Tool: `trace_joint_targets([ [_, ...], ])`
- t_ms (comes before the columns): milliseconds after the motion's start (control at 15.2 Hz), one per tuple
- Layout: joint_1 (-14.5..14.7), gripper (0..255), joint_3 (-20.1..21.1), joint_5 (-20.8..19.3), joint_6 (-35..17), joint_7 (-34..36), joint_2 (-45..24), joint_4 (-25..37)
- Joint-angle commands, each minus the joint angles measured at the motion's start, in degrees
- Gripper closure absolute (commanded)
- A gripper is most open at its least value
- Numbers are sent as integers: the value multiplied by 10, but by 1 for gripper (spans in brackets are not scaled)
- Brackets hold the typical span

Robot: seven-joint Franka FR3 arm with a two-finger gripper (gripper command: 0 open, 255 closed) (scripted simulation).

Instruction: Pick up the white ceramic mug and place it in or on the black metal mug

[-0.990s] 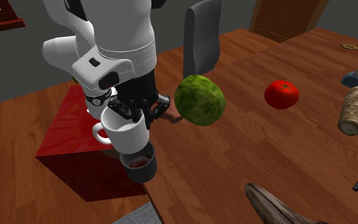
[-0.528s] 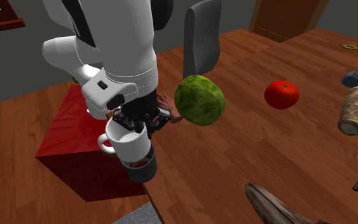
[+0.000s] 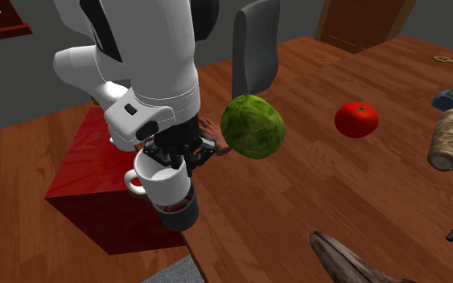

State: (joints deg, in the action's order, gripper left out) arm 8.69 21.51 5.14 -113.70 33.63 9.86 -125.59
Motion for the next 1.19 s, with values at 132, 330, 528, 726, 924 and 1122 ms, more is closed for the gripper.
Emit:
trace_joint_targets([
  [132,0,0,0,0,-1,0,-1,-1],
  [330,0,0,0,0,-1,0,-1,-1],
  [528,-1,0,-4,2,58,-2,10,47],
  [726,-2,0,-5,2,73,-2,12,60],
  [924,-2,0,-5,2,73,-2,12,60],
  [1122,-2,0,-5,2,73,-2,12,60],
])
